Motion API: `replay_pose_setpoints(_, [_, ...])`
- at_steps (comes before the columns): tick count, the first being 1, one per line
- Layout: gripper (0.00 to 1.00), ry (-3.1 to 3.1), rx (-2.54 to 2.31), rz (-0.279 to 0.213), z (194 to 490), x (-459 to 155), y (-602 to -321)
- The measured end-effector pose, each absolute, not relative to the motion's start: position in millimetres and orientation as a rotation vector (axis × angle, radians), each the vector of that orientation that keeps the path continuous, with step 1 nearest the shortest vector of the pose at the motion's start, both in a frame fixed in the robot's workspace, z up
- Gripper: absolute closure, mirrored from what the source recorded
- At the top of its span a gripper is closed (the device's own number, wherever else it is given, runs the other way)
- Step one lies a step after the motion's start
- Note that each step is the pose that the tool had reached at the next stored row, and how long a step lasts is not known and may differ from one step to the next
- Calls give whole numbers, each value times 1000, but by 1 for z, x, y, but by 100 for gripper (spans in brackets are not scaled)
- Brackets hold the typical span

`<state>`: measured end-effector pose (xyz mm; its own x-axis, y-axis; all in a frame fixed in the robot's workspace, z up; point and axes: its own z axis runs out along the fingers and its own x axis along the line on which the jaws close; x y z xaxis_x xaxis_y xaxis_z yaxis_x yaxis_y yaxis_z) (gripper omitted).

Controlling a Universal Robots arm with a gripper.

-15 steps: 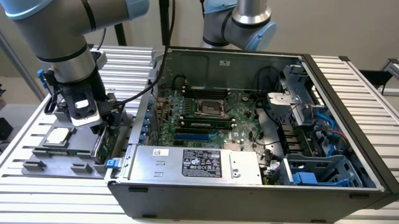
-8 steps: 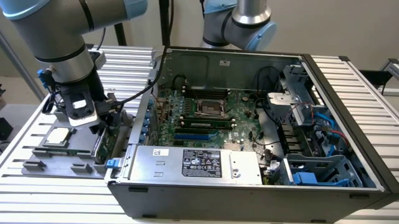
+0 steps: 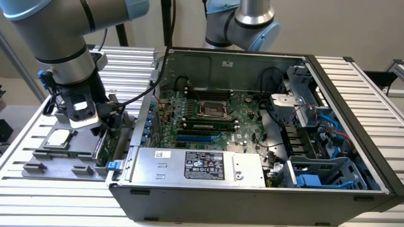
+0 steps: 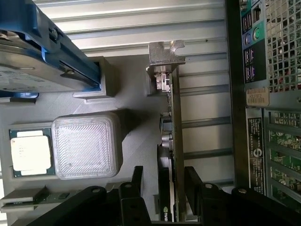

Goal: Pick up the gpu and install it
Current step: 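Pick up the gpu and move the gpu toward the slot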

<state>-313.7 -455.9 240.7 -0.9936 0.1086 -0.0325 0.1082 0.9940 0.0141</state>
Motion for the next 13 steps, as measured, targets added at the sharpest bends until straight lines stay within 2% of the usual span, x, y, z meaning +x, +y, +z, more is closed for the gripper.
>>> replay_pose_setpoints(9, [54, 3104, 169, 19, 240, -312, -455])
replay_pose_setpoints(10, [60, 3104, 169, 19, 240, -312, -455])
replay_pose_setpoints(12, [60, 3104, 169, 19, 240, -311, -455])
replay_pose_setpoints(13, [67, 3104, 169, 19, 240, -311, -455])
